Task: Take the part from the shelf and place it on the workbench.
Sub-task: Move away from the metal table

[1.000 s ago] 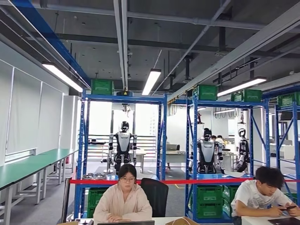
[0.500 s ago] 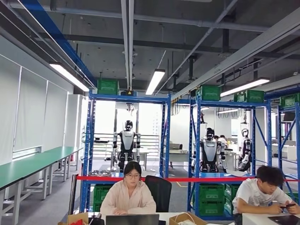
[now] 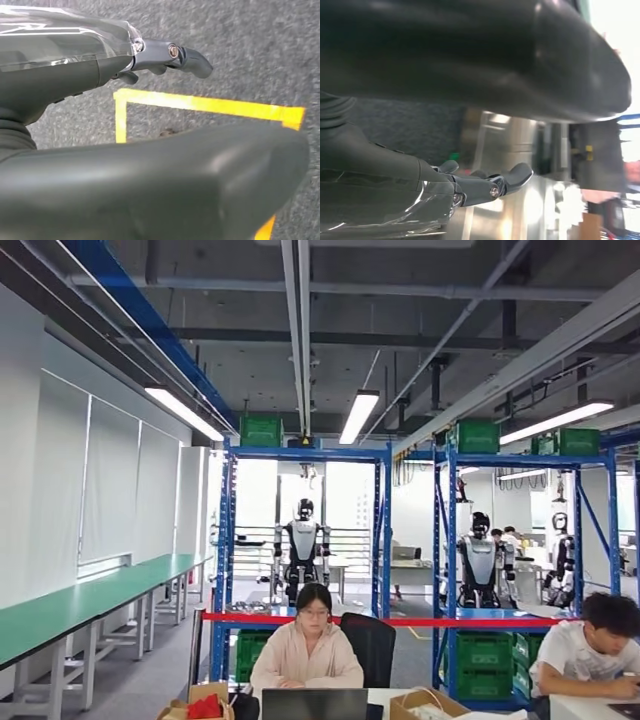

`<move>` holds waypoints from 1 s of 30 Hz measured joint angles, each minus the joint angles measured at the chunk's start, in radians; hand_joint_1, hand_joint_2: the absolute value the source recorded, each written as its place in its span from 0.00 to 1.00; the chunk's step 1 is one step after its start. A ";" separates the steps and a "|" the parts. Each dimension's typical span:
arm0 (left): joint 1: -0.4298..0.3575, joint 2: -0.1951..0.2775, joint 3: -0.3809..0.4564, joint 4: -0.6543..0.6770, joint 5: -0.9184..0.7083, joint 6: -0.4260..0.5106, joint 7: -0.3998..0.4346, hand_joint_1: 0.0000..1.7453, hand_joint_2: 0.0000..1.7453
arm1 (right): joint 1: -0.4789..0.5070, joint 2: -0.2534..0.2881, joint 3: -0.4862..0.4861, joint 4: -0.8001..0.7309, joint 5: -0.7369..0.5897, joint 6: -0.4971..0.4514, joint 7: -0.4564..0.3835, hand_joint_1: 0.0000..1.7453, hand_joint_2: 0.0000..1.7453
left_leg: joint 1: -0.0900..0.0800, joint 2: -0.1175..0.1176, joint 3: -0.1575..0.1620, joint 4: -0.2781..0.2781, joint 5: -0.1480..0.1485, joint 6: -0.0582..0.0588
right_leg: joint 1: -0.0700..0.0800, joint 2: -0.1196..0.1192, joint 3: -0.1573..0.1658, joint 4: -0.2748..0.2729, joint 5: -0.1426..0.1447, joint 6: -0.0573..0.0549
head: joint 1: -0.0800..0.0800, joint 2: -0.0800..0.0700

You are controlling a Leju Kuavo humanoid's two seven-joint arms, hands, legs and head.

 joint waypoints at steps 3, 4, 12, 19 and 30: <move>0.000 -0.002 0.002 0.000 -0.004 0.000 0.000 0.00 0.00 | -0.010 0.001 -0.010 0.068 0.048 -0.026 0.026 0.00 0.00 | -0.001 0.040 -0.034 0.124 -0.139 -0.003 | -0.002 -0.029 -0.037 -0.001 0.033 -0.014 | 0.001 0.000; -0.002 -0.002 0.002 0.000 -0.006 0.000 0.000 0.00 0.00 | -0.012 0.001 -0.011 0.094 0.072 -0.040 0.033 0.00 0.00 | -0.001 0.045 -0.044 0.188 -0.178 -0.006 | -0.001 -0.039 -0.052 0.003 0.042 -0.014 | 0.001 0.000; -0.011 -0.002 0.005 0.000 -0.031 -0.003 -0.001 0.00 0.00 | -0.089 0.000 -0.021 0.442 0.282 -0.246 0.042 0.00 0.00 | -0.001 0.055 0.192 -0.006 -0.144 -0.009 | 0.000 -0.066 -0.190 0.086 0.094 0.013 | 0.001 0.000; -0.013 -0.005 0.006 0.000 -0.050 -0.004 0.003 0.00 0.00 | -0.180 -0.020 -0.098 0.892 0.414 -0.449 0.109 0.00 0.00 | -0.007 0.064 0.134 -0.026 -0.099 0.040 | -0.014 -0.060 -0.245 0.271 -0.076 0.053 | 0.000 0.000; -0.016 -0.010 0.006 -0.001 -0.065 -0.004 0.012 0.00 0.00 | -0.188 -0.052 -0.139 1.194 0.518 -0.518 0.415 0.00 0.00 | -0.023 0.065 0.030 -0.019 -0.003 0.019 | 0.006 -0.053 0.038 -0.023 -0.010 0.002 | 0.001 0.000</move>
